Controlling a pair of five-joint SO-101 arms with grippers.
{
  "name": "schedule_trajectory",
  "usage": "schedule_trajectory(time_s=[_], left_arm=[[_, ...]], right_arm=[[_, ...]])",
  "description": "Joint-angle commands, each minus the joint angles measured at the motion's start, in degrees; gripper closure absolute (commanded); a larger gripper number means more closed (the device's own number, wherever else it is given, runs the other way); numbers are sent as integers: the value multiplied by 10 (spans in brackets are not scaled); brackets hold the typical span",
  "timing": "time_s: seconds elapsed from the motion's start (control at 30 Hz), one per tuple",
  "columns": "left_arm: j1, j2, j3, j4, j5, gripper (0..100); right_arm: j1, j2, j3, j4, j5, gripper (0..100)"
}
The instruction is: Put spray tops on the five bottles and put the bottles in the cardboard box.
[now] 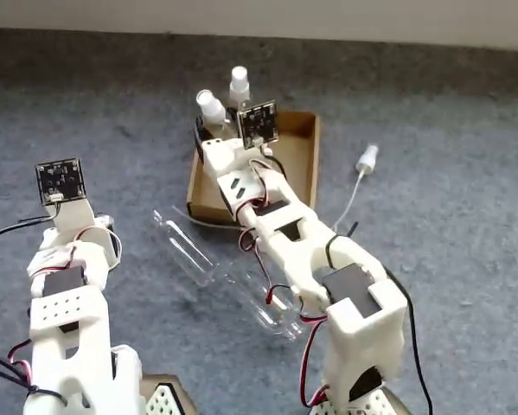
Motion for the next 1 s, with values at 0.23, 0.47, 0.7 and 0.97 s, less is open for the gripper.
schedule_trajectory(time_s=[0.23,0.47,0.7,0.97], left_arm=[[15,-8,-3,-11,-4,902],[15,-8,-3,-11,-4,902],[15,-8,-3,-11,-4,902],[15,-8,-2,-11,-4,902]], right_arm=[[-6,-9,-31,19,-5,860],[-7,-9,-32,50,-5,754],[-7,-13,-31,50,-4,752],[-7,-15,-33,50,-2,752]])
